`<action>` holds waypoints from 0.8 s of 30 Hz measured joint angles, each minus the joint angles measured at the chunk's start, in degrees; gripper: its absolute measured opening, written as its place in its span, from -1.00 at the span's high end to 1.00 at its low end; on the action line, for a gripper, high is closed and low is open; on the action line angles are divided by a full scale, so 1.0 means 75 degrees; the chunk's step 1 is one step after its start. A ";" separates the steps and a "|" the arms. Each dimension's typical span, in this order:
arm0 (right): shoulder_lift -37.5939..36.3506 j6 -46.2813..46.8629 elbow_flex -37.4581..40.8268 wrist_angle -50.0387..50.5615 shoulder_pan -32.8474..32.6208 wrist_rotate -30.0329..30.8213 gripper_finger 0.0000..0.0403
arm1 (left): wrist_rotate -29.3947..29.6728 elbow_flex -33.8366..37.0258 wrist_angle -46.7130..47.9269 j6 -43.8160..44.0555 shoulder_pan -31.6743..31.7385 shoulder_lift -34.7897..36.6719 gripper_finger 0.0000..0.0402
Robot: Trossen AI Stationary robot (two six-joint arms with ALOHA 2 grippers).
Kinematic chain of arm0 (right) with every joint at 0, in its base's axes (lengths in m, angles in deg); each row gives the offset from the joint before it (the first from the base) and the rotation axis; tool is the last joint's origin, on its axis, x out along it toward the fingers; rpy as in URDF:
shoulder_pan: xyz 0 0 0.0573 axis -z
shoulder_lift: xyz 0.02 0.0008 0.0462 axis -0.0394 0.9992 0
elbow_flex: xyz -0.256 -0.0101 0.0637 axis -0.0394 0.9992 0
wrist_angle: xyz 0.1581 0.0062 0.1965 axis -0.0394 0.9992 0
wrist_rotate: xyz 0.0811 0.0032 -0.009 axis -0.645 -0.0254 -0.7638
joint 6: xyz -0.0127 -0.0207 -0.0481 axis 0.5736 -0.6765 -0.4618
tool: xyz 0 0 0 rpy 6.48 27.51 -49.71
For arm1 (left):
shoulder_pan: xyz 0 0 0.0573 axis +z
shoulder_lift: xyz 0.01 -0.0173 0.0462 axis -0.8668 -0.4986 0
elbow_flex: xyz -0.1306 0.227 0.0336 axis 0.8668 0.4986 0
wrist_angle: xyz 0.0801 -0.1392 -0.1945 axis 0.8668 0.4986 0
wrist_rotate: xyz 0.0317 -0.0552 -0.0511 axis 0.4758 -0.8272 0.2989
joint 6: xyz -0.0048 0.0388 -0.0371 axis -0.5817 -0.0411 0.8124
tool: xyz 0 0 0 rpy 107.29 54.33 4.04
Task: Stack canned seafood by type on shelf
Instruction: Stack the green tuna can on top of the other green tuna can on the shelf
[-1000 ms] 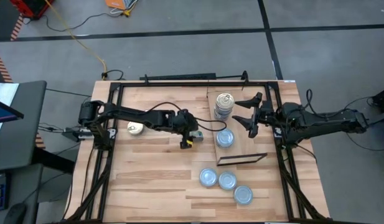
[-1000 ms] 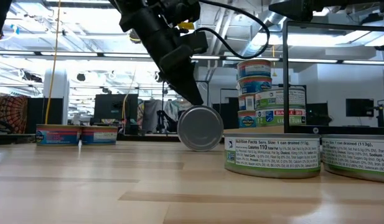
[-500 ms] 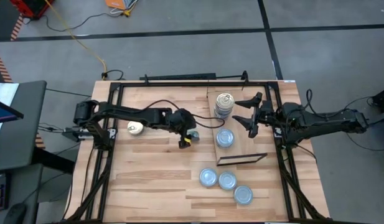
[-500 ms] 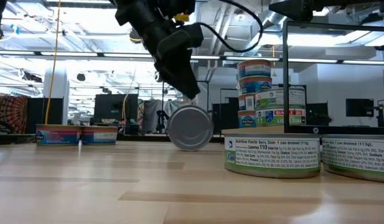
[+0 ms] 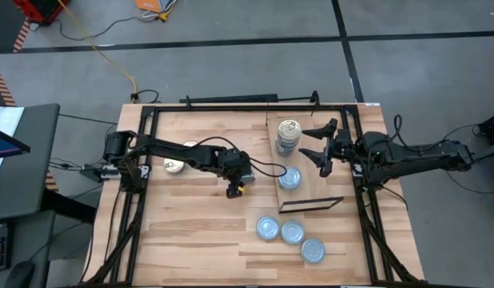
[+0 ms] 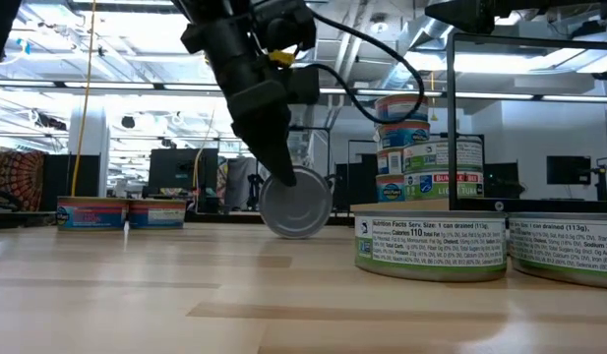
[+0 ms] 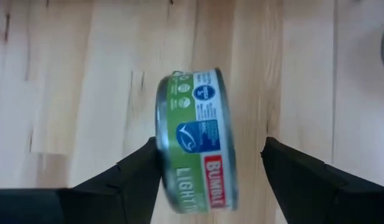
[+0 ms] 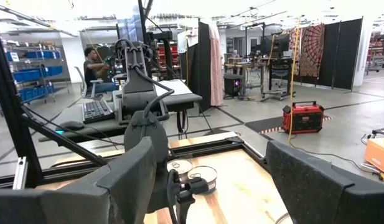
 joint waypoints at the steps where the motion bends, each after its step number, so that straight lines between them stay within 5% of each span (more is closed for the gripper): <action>1: 0.0000 0.0000 -0.0001 0.0000 0.0003 0.0000 -0.62 | 0.0056 0.0000 0.0043 -0.0033 -0.0001 0.0031 -0.26; 9: -0.0003 -0.0005 0.0000 -0.0078 0.0000 -0.0002 -0.62 | 0.0193 -0.0003 0.0336 -0.0406 0.0019 0.0019 0.35; 19: -0.0112 -0.0092 0.0013 0.0393 -0.0051 -0.0003 -0.62 | -0.0227 0.0010 0.0201 -0.0025 -0.0030 0.0767 0.35; 24: -0.0533 -0.0152 0.0015 0.0384 -0.0052 -0.0006 -0.62 | -0.0721 0.0199 -0.1568 0.0853 -0.0156 0.1190 0.35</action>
